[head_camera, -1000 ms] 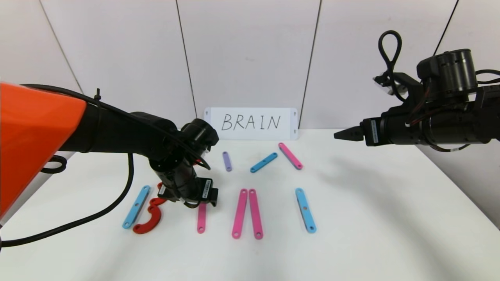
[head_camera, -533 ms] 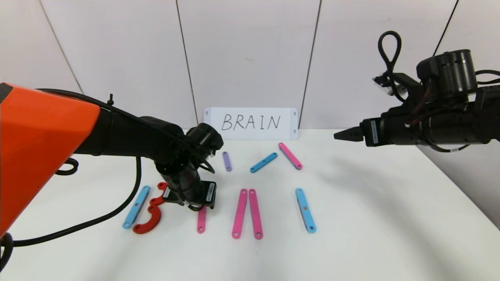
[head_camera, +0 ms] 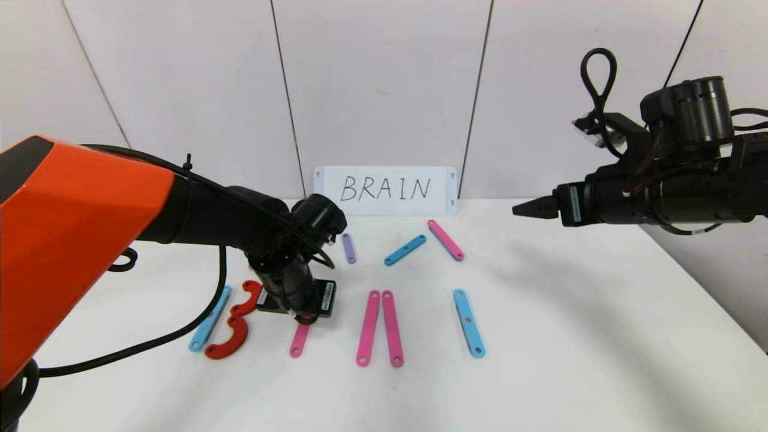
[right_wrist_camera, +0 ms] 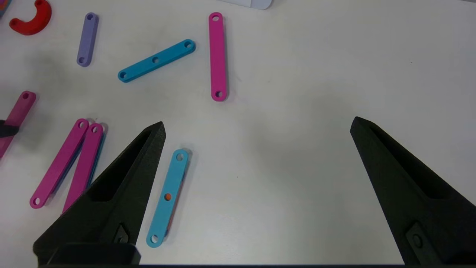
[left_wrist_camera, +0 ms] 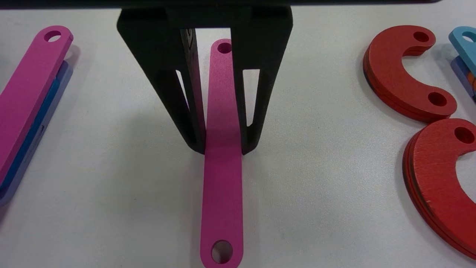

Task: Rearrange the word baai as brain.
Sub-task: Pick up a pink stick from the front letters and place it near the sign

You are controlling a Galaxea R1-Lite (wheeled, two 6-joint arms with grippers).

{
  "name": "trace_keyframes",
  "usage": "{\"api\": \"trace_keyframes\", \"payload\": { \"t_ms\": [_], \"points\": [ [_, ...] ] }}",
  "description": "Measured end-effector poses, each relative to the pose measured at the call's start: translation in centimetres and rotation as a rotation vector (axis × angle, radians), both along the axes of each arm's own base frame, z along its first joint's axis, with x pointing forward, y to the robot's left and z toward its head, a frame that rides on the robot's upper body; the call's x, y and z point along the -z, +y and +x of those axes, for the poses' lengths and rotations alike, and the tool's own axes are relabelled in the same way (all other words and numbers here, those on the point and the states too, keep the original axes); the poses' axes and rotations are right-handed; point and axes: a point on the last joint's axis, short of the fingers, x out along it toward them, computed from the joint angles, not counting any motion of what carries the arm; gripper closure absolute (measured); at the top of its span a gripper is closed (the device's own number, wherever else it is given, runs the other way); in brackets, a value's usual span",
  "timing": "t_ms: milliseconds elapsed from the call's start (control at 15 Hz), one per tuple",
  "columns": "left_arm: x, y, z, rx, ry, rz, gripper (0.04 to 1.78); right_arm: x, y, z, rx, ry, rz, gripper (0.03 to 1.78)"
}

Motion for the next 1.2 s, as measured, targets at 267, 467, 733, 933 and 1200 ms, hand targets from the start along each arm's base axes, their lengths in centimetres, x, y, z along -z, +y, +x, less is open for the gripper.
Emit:
{"api": "trace_keyframes", "payload": {
  "t_ms": [267,467,733,933,1200],
  "points": [
    [-0.2,0.0,-0.1,0.003,-0.002,-0.001,1.54,0.0,0.0,-0.1,-0.002,-0.001,0.000,0.07],
    [-0.9,0.0,-0.2,0.006,-0.017,-0.011,1.54,0.0,0.0,0.0,0.004,0.000,0.000,0.07],
    [-3.6,-0.1,0.3,0.009,-0.107,-0.059,1.54,0.1,-0.4,0.2,0.018,0.000,0.000,0.07],
    [-6.1,-0.3,0.8,0.016,-0.189,-0.102,1.54,-0.1,-0.6,0.1,0.022,-0.005,0.003,0.07],
    [-8.6,-1.2,1.9,0.026,-0.281,-0.172,1.54,-0.6,-0.8,-0.2,0.030,-0.020,0.009,0.07]
  ]
}}
